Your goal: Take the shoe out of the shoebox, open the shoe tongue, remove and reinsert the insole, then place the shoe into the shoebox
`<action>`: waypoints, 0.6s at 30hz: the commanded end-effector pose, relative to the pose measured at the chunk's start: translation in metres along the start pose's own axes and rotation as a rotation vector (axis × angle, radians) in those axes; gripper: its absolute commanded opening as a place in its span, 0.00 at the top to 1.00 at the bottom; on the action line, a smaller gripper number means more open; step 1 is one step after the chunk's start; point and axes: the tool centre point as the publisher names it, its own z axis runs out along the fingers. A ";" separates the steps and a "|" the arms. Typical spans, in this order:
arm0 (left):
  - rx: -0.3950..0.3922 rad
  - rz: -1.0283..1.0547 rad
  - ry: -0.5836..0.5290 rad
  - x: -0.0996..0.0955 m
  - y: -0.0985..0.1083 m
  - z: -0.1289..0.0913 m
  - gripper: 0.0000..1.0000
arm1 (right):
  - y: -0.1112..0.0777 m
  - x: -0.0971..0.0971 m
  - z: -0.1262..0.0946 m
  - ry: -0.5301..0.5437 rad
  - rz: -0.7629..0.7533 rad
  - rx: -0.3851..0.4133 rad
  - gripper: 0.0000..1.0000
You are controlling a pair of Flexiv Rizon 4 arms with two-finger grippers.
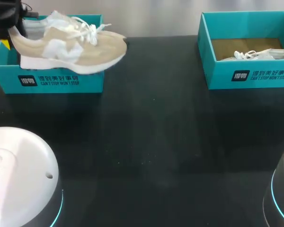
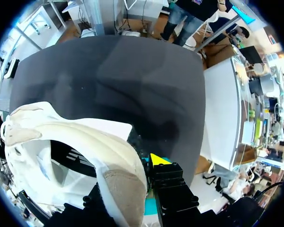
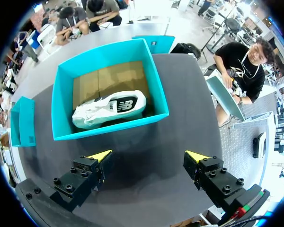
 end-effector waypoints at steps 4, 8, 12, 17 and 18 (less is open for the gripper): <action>-0.197 -0.002 0.001 0.001 -0.015 -0.001 1.00 | 0.000 0.001 0.000 -0.002 0.001 -0.001 0.00; -0.197 -0.002 0.001 0.001 -0.015 -0.001 1.00 | 0.000 0.001 0.000 -0.002 0.001 -0.001 0.00; -0.197 -0.002 0.001 0.001 -0.015 -0.001 1.00 | 0.000 0.001 0.000 -0.002 0.001 -0.001 0.00; -0.198 -0.005 0.023 -0.018 -0.037 0.009 1.00 | 0.000 0.001 0.000 -0.002 0.001 -0.001 0.00; -0.199 -0.004 0.026 -0.024 -0.044 0.011 1.00 | 0.000 0.001 0.000 -0.002 0.001 -0.001 0.00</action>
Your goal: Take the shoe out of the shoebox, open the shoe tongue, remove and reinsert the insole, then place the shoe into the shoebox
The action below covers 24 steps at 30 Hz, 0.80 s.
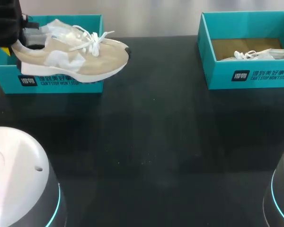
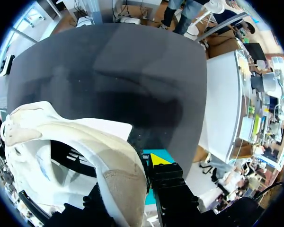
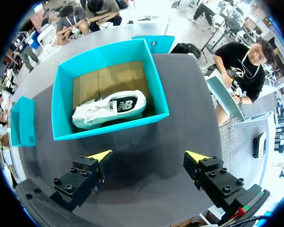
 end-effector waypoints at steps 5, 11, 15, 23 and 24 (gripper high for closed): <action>-0.088 0.017 0.034 -0.048 -0.051 0.004 1.00 | 0.000 0.001 0.000 -0.002 0.001 -0.001 0.00; -0.095 0.026 0.046 -0.082 -0.078 0.009 1.00 | 0.000 0.001 0.000 -0.002 0.001 -0.001 0.00; -0.079 0.048 0.014 -0.106 -0.097 0.012 1.00 | 0.000 0.001 0.000 -0.002 0.001 -0.001 0.00; -0.030 0.039 -0.018 -0.143 -0.114 0.022 1.00 | 0.000 0.001 0.000 -0.002 0.001 -0.001 0.00; -0.030 0.039 -0.018 -0.143 -0.114 0.022 1.00 | 0.000 0.001 0.000 -0.002 0.001 -0.001 0.00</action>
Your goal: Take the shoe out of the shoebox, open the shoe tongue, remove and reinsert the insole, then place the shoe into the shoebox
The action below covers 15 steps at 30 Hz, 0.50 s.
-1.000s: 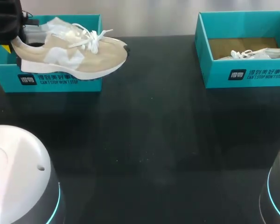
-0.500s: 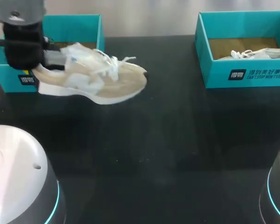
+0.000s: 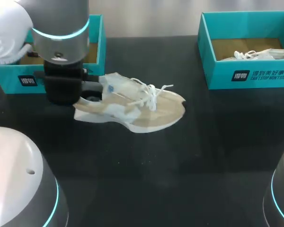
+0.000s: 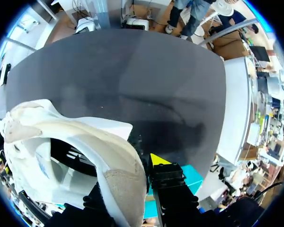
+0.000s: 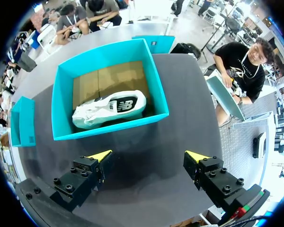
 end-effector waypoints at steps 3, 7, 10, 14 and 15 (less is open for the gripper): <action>0.008 -0.002 0.009 -0.008 0.004 0.004 1.00 | 0.000 0.001 0.000 -0.002 0.001 -0.001 0.00; 0.008 -0.002 0.009 -0.008 0.004 0.004 1.00 | 0.000 0.001 0.000 -0.002 0.001 -0.001 0.00; 0.008 -0.002 0.009 -0.008 0.004 0.004 1.00 | 0.000 0.001 0.000 -0.002 0.001 -0.001 0.00; -0.015 0.049 0.059 -0.028 -0.004 0.010 1.00 | 0.000 0.001 0.000 -0.002 0.001 -0.001 0.00; -0.017 0.071 0.052 -0.038 -0.009 0.013 1.00 | 0.000 0.001 0.000 -0.002 0.001 -0.001 0.00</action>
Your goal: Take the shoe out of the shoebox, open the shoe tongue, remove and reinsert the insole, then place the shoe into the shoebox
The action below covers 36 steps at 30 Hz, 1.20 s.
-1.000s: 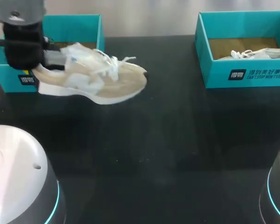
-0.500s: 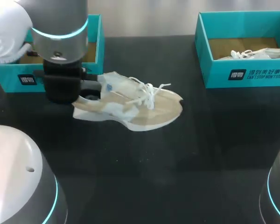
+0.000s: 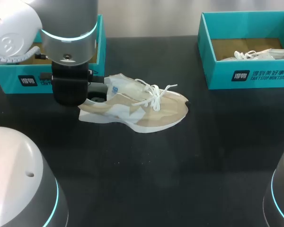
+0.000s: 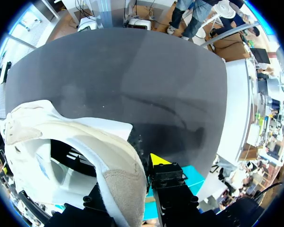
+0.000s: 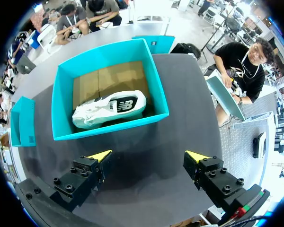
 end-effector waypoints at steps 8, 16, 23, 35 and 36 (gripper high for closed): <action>-0.042 0.111 0.056 -0.083 -0.031 0.024 1.00 | 0.000 0.001 0.000 -0.002 0.001 -0.001 0.00; -0.029 0.033 0.050 -0.103 -0.036 0.052 1.00 | 0.000 0.001 0.000 -0.002 0.001 -0.001 0.00; -0.006 0.025 0.023 -0.105 -0.041 0.082 1.00 | 0.000 0.001 0.000 -0.002 0.001 -0.001 0.00; 0.044 -0.035 0.006 -0.102 -0.062 0.122 1.00 | 0.000 0.001 0.000 -0.002 0.001 -0.001 0.00; 0.046 -0.034 0.004 -0.102 -0.063 0.125 1.00 | 0.000 0.001 0.000 -0.002 0.001 -0.001 0.00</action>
